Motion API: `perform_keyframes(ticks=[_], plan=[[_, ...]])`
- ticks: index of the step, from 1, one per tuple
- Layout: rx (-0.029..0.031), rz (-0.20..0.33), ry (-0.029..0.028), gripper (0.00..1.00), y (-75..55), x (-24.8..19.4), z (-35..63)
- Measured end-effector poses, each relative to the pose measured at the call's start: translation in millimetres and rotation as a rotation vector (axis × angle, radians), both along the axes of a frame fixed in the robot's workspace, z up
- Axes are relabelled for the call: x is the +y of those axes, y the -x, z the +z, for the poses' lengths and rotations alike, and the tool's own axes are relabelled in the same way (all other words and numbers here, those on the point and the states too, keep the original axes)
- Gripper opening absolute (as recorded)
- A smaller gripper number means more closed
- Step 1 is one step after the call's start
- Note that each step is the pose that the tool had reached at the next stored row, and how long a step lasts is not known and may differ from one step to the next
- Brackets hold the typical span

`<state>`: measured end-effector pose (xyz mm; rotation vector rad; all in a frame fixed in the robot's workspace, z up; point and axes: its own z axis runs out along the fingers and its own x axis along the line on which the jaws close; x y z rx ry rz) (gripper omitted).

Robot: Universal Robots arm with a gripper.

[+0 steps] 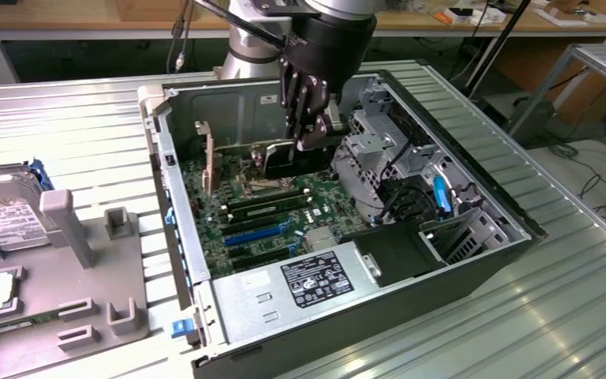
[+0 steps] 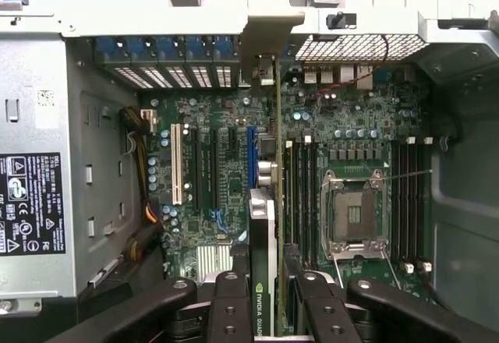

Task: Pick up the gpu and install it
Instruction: 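Insert the gpu into the slot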

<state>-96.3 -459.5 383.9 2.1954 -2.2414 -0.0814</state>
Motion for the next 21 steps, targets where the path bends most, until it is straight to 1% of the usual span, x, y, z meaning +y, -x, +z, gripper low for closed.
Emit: perform_keyframes(ticks=[9,18,21], plan=[[0.0,-0.002,0.0,0.27,0.0,1.8,-8.3],[0.0,-0.003,-0.0001,0.27,0.0,2.4,-12.3],[-0.0002,-0.003,-0.0007,0.27,0.0,3.5,-15.1]])
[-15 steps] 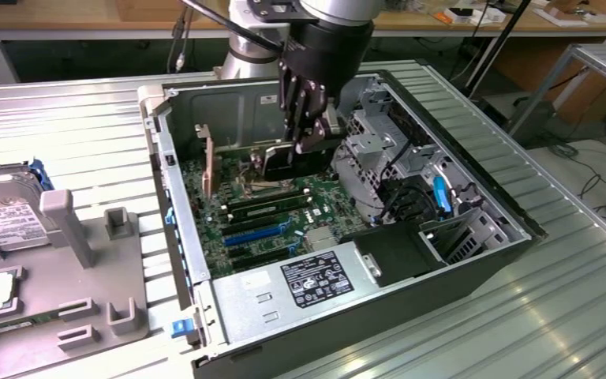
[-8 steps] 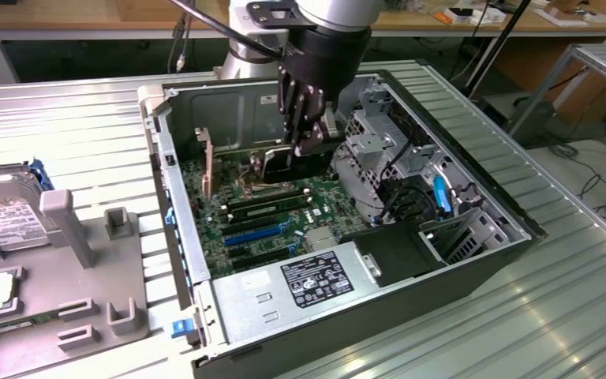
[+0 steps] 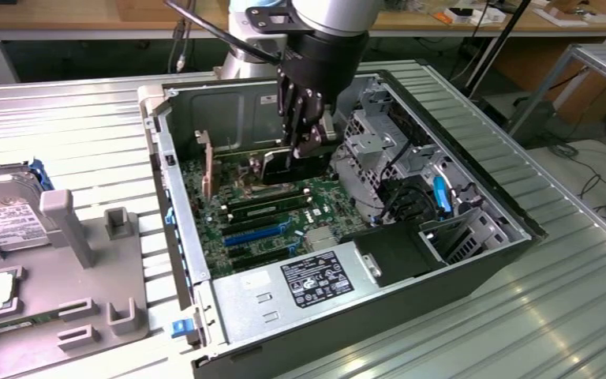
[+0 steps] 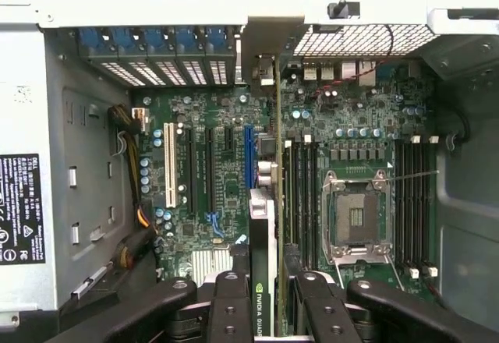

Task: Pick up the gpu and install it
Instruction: 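Insert the gpu into the slot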

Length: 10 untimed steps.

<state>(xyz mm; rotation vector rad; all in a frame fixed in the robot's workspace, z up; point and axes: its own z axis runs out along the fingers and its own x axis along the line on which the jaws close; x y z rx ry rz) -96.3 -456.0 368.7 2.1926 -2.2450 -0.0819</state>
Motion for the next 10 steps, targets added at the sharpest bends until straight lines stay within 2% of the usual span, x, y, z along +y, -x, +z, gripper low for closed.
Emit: perform_keyframes(ticks=[5,7,10], plan=[[-0.0001,0.0,-0.0019,0.27,0.0,4.3,-6.6],[-0.0001,0.0,-0.0018,0.27,-0.1,4.5,-7.8],[-0.0001,0.0,-0.0051,0.27,0.1,4.5,-11.2]])
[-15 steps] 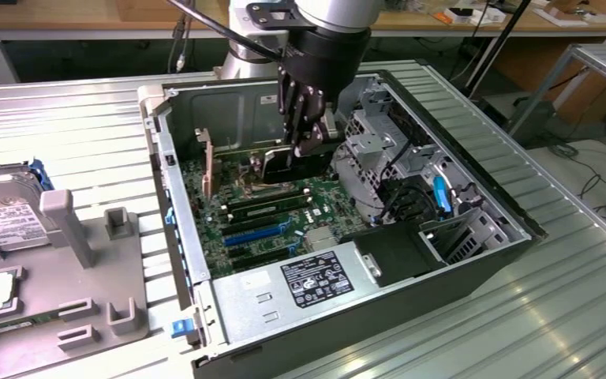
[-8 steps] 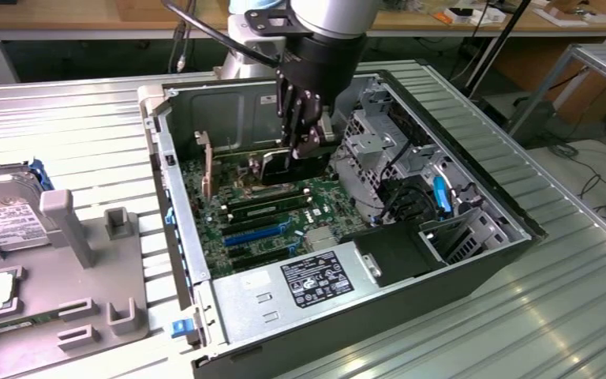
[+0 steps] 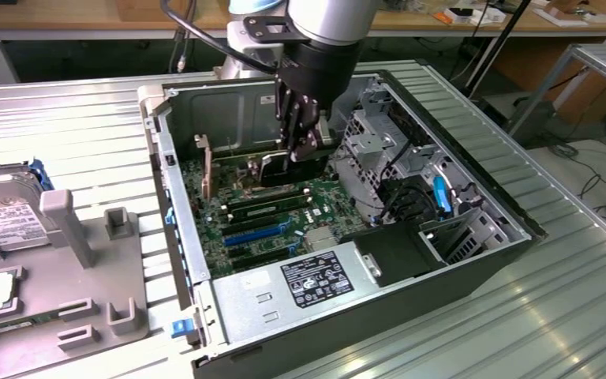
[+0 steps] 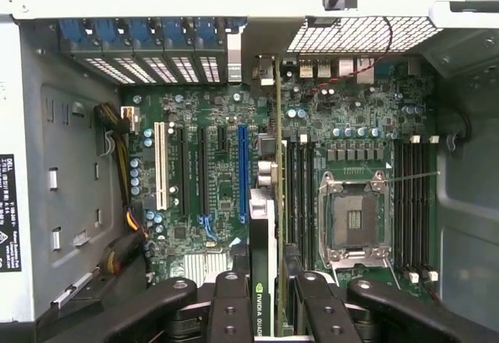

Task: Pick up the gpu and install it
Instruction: 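Insert the gpu into the slot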

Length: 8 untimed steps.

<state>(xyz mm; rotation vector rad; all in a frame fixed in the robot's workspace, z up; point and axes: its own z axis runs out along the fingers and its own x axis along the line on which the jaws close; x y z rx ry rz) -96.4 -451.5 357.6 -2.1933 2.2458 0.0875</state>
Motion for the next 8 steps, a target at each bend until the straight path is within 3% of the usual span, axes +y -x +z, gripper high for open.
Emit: perform_keyframes(ticks=[8], plan=[[0.0001,0.0,-0.0006,0.27,0.0,-0.5,-5.3]])
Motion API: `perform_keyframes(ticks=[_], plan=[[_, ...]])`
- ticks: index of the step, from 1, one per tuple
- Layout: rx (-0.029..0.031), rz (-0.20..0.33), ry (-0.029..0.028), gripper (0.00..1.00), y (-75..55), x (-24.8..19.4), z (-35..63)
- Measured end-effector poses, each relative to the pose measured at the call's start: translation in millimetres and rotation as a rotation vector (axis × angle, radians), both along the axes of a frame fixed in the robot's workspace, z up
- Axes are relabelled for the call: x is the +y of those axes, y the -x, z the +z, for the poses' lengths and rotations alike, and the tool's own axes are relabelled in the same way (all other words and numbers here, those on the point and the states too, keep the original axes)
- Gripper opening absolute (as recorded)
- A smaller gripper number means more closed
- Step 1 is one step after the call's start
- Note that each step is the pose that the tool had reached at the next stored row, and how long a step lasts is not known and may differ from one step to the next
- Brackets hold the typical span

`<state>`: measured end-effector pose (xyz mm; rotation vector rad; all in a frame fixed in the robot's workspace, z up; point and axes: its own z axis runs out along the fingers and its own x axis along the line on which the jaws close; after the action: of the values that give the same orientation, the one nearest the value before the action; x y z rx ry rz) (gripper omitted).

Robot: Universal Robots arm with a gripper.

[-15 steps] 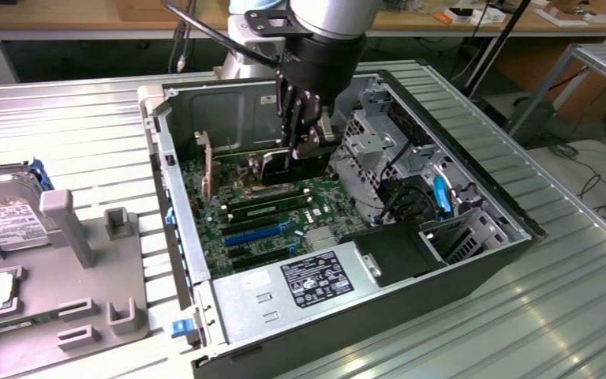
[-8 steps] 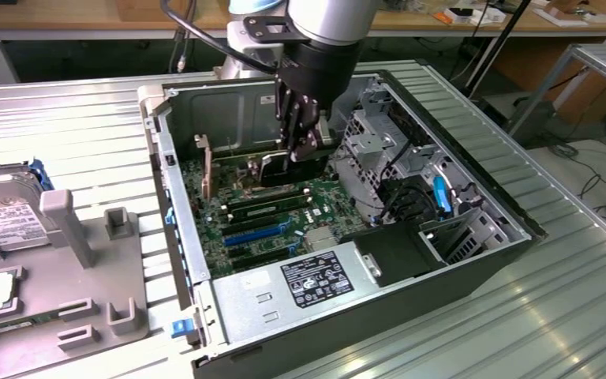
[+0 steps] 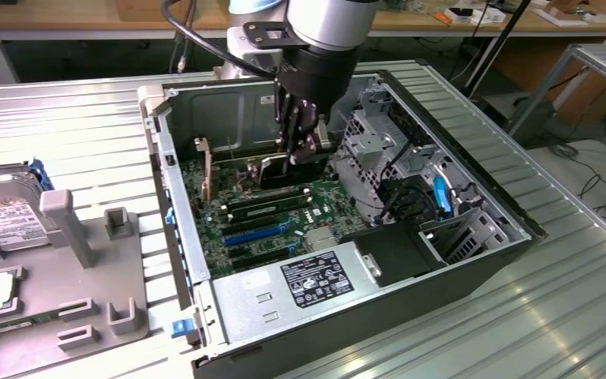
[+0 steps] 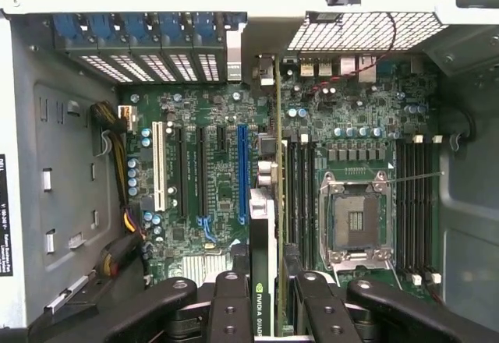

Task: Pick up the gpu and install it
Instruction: 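Insert the gpu into the slot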

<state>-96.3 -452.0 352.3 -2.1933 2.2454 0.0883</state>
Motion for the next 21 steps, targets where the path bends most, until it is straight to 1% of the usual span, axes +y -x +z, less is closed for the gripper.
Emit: perform_keyframes(ticks=[3,5,7,8,9,10,11,12,13,14,17,21], plan=[[-0.0001,0.0,-0.0001,0.27,0.0,-4.7,-1.6],[-0.0002,0.0,-0.0003,0.27,0.1,-5.8,-2.1],[-0.0001,0.0,-0.0002,0.27,0.0,-5.8,-2.1],[-0.0016,0.0,0.0001,0.27,0.0,-6.6,-2.5],[-0.004,0.0,0.0001,0.27,0.0,-7.6,-3.0],[-0.0086,0.0,-0.0001,0.27,0.3,-9.0,-3.8],[-0.0184,0.001,0.0,0.27,1.9,-10.8,-4.6],[-0.029,0.002,0.0,0.27,3.1,-11.3,-5.3],[-0.0384,0.003,-0.0001,0.27,4.2,-11.6,-6.0],[-0.0433,0.003,-0.0001,0.27,4.5,-11.6,-6.5],[-0.0434,0.003,-0.0001,0.27,4.5,-11.7,-7.7],[-0.0434,-0.005,0.0001,0.27,4.5,-11.6,-22.2]])
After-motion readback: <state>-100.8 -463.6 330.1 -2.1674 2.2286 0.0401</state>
